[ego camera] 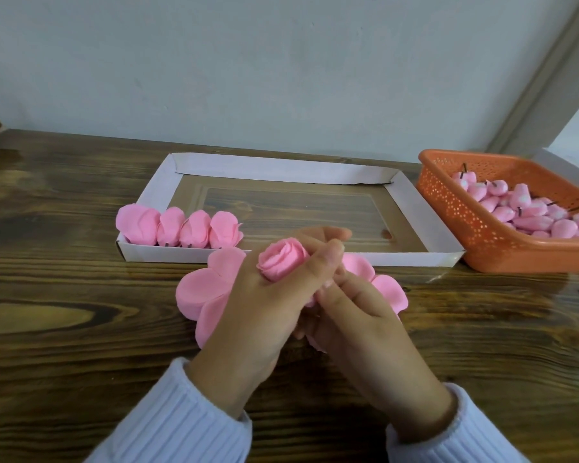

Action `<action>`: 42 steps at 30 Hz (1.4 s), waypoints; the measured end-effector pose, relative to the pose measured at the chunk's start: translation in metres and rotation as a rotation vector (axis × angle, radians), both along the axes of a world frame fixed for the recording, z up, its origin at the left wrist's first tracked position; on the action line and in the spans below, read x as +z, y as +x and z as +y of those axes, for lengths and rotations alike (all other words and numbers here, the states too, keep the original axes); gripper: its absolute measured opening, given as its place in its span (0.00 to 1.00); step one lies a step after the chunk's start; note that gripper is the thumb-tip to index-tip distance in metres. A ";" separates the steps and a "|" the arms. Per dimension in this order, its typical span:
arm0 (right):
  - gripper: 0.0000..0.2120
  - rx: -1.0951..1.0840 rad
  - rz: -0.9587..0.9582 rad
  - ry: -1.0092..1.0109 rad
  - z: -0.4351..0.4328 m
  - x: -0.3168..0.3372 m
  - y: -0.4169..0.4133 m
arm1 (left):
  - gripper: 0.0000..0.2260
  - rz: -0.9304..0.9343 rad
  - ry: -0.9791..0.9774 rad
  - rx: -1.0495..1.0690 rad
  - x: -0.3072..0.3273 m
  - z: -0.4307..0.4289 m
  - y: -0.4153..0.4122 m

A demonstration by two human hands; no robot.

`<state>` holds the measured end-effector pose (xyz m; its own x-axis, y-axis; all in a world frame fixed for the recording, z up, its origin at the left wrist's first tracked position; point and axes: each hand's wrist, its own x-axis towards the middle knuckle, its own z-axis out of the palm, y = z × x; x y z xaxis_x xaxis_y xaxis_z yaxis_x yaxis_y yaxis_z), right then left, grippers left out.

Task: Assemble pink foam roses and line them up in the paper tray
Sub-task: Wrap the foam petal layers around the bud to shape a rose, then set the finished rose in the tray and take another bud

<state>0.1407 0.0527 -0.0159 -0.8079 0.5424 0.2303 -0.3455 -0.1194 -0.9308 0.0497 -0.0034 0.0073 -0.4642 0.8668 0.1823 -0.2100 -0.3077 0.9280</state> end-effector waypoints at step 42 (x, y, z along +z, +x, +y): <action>0.05 -0.325 -0.926 0.391 0.106 0.052 -0.105 | 0.08 -0.739 0.025 0.660 -0.013 0.013 -0.026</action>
<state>0.0352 0.1586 0.0365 -0.5867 0.7857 -0.1961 0.5579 0.2166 -0.8011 0.0241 0.0101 -0.0056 -0.8571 0.3929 -0.3333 -0.5128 -0.5890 0.6245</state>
